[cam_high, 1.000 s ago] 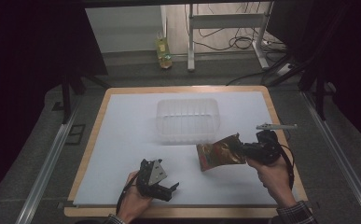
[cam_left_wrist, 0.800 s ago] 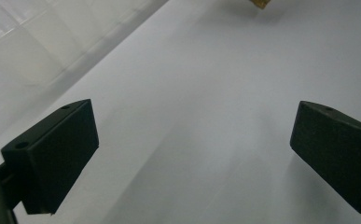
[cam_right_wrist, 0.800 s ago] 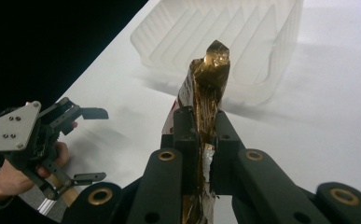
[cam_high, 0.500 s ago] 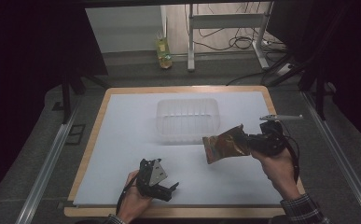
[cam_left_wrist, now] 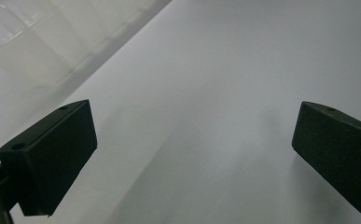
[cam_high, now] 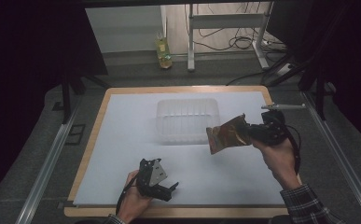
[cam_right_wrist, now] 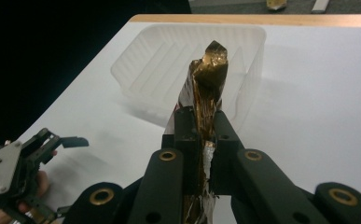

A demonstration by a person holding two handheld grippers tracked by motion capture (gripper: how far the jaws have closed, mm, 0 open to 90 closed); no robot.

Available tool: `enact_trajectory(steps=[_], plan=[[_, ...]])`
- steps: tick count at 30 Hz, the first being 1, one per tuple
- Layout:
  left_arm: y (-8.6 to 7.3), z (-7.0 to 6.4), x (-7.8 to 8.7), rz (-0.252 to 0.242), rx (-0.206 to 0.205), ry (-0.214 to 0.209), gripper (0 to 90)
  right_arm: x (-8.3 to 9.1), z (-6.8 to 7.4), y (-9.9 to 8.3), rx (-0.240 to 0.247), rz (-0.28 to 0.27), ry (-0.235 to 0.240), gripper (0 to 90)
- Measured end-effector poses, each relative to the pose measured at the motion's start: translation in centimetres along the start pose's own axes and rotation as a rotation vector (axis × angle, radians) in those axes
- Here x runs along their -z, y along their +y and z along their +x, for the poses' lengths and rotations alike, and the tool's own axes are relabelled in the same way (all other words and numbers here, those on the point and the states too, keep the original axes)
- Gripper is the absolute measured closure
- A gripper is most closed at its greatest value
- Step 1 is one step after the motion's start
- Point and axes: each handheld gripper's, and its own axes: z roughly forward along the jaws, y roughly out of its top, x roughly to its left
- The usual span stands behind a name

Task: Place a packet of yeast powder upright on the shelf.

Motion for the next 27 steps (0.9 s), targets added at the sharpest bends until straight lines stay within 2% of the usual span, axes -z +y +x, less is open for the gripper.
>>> enact_trajectory(steps=[6,11,27], plan=[[0.0,0.1,0.1,-0.008,0.015,-0.005,0.0,-0.2,0.1,1.1,-0.005,-0.016,-0.016,84.4],[0.0,0.2,0.2,-0.004,0.001,0.000,0.0,-0.5,0.0,2.0,-0.008,-0.027,-0.034,84.4],[-0.1,0.3,0.3,-0.005,0.000,0.005,0.0,-2.2,-0.2,4.6,-0.008,-0.052,-0.098,84.7]])
